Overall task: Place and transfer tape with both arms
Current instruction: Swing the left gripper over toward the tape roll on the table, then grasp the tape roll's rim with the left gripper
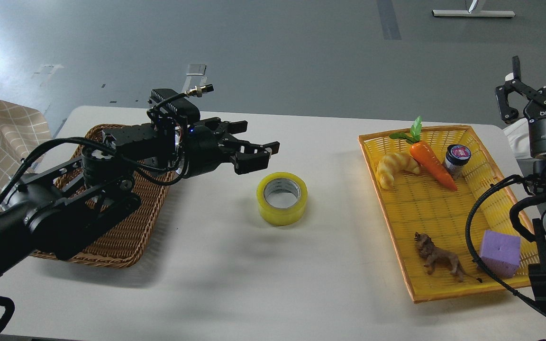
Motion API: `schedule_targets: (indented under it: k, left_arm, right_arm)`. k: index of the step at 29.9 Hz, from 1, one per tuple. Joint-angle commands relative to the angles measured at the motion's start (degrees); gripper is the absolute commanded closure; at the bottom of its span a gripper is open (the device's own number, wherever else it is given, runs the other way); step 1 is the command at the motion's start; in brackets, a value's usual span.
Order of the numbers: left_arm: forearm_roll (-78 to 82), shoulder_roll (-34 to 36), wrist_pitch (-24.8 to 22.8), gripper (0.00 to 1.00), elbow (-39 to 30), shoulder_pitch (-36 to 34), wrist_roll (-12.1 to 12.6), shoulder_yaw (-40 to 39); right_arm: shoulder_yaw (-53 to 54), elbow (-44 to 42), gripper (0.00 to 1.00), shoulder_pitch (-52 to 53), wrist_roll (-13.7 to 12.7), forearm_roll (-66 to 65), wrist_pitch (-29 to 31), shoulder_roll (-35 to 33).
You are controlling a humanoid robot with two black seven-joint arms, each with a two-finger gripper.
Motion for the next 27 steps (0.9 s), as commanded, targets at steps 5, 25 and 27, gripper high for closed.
schedule_targets:
  k: [5, 25, 27]
  left_arm:
    - [4.50, -4.79, -4.79, 0.02, 4.07, -6.42, 5.54, 8.43]
    - [4.06, -11.65, -5.73, 0.03, 15.51, -8.62, 5.46, 14.31]
    - [4.06, -12.27, -5.73, 0.04, 16.22, -8.53, 5.46, 14.40]
  right_arm:
    - [0.00, 0.00, 0.00, -0.55, 0.01, 0.00, 0.00, 0.09]
    - [0.00, -0.09, 0.00, -1.60, 0.01, 0.00, 0.00, 0.18]
    - [0.00, -0.18, 0.00, -1.60, 0.01, 0.00, 0.00, 0.18]
